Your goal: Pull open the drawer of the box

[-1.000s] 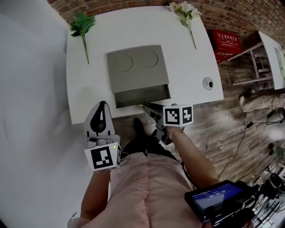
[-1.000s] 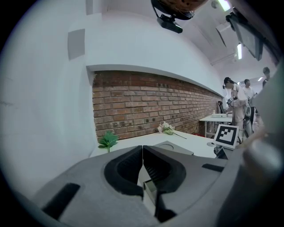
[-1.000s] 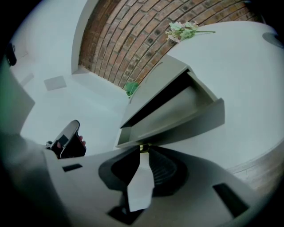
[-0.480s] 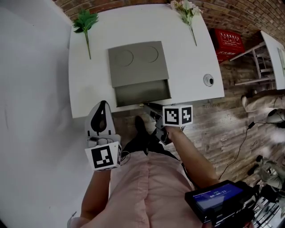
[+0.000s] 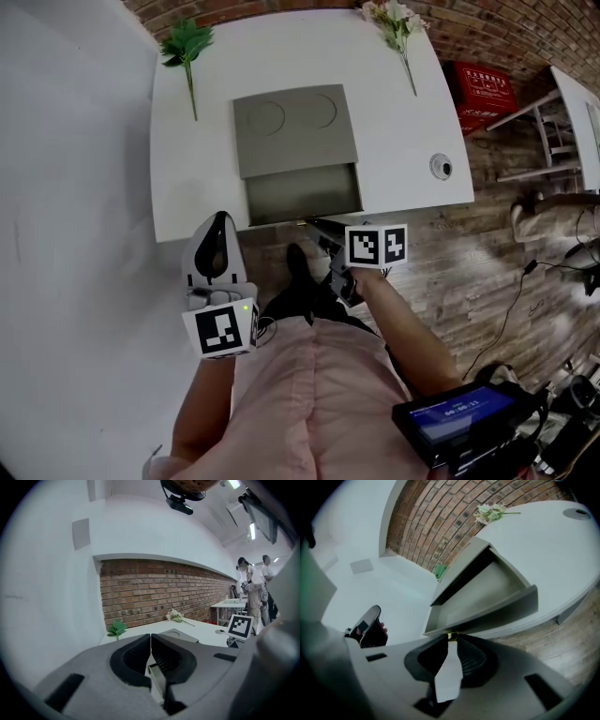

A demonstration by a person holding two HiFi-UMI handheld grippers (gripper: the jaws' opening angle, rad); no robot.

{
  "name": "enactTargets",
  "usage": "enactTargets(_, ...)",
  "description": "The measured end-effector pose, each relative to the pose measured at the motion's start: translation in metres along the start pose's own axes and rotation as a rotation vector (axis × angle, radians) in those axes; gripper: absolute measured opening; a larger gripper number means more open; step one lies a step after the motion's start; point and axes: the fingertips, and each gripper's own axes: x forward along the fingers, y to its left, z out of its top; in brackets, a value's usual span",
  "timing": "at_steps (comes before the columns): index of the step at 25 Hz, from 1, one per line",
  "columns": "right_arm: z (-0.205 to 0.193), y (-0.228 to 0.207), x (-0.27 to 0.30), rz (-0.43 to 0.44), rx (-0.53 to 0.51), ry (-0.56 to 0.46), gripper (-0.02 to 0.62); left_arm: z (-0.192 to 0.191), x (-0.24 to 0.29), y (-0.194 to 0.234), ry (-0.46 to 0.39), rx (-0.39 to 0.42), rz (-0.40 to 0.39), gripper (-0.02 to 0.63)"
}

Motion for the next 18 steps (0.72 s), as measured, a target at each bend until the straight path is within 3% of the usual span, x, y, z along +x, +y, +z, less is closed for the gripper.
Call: enactTargets(18, -0.026, 0.000, -0.015, 0.000, 0.002, 0.005, 0.064, 0.005, -0.022, -0.015, -0.013, 0.006, 0.001, 0.012)
